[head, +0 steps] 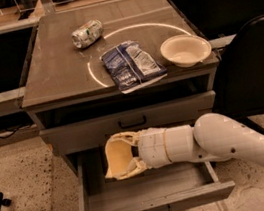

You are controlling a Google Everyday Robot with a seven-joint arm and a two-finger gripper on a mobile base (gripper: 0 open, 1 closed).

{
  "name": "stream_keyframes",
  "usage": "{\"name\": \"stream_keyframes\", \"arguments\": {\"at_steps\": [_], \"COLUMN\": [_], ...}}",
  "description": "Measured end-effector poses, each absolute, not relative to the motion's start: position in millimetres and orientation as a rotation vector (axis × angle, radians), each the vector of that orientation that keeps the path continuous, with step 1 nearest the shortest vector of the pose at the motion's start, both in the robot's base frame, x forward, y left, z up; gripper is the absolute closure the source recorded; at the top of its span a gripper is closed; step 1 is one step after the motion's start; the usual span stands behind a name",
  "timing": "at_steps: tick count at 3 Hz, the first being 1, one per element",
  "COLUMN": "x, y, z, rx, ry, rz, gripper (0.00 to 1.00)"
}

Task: Pick sponge from middle drawer and place on counter

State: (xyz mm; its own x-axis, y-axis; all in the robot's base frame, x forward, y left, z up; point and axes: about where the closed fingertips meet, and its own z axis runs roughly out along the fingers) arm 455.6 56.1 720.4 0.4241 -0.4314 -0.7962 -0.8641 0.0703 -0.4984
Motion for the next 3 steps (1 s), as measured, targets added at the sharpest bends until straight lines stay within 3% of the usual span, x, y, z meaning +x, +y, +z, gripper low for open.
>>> {"name": "stream_keyframes", "arguments": {"at_steps": [2,3], "x": [459,502], "y": [33,29], "z": [813,845], "rx": [-1.593,-1.616], "ry": [1.182,1.249], "rz": [0.285,0.176], "gripper": [1.0,1.0]}}
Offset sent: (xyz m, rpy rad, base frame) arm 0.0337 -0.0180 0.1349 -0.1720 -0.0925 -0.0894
